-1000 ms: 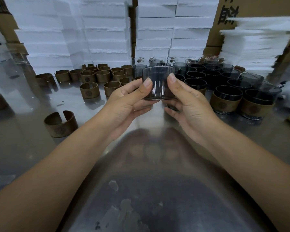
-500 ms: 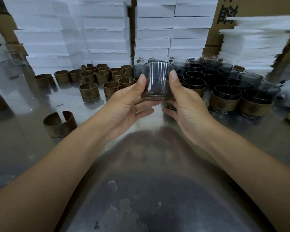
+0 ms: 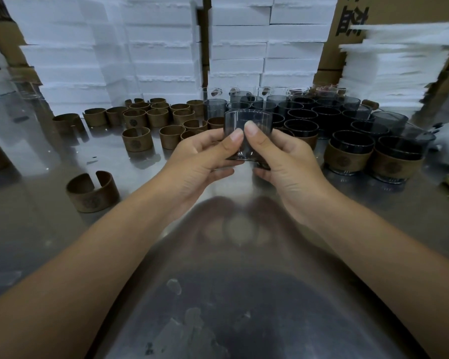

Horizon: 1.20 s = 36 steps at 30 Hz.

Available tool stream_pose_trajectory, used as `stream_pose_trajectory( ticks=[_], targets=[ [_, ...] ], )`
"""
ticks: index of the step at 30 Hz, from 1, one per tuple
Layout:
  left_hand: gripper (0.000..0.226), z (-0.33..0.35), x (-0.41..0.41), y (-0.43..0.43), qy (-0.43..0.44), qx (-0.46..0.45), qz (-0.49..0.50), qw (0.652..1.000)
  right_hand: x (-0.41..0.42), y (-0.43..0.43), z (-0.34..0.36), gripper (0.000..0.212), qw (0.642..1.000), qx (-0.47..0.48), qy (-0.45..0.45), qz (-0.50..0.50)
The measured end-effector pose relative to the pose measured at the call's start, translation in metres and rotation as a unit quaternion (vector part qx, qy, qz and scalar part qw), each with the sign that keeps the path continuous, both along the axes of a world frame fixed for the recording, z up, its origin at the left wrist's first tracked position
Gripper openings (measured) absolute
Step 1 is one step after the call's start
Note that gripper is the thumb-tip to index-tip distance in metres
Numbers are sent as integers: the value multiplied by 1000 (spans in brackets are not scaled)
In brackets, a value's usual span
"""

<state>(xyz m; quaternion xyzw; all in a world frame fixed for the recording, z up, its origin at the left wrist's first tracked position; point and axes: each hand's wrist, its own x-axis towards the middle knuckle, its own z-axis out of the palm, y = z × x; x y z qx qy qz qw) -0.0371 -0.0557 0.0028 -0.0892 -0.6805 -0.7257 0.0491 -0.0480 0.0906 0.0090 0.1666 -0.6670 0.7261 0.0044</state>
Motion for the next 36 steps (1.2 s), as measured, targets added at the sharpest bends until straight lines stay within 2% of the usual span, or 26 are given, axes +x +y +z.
stream_pose_trajectory(
  ticks=[2, 6, 10, 13, 18, 22, 25, 28, 33, 34, 36],
  targets=[
    [39, 0, 0, -2, -1, 10, -15, 1000, -1, 2, 0, 33, 1000, -1, -10, 7],
    [52, 1, 0, -4, -13, 29, -36, 999, -4, 6, 4, 41, 997, -26, -55, 45],
    [43, 3, -2, -6, -27, 67, -57, 996, -6, 9, 7, 37, 992, -70, -86, 62],
    [39, 2, -2, -6, -34, 65, -68, 995, -6, 9, 6, 36, 995, -49, -73, 53],
    [48, 0, -3, -7, -49, 6, -47, 998, -7, 7, 2, 40, 998, 36, -47, 31],
    [47, 0, -3, -8, -53, -7, -11, 998, -7, 6, 1, 36, 998, 34, -47, 10],
    [40, 2, -2, -7, -48, 13, -19, 999, -5, 4, 2, 46, 998, 25, -50, -12],
    [48, 2, -1, -4, -40, 0, -26, 999, -5, 3, 1, 58, 998, 28, -46, -27],
    [50, 2, 0, -3, -30, 5, -22, 999, -5, 5, 2, 77, 999, 11, -49, -4],
    [51, 2, 1, -4, -31, 7, -28, 999, -5, 6, 2, 75, 998, -1, -55, 3],
    [48, 3, 1, -5, -34, 15, -39, 999, -6, 8, 4, 59, 997, -25, -66, 21]
  ],
)
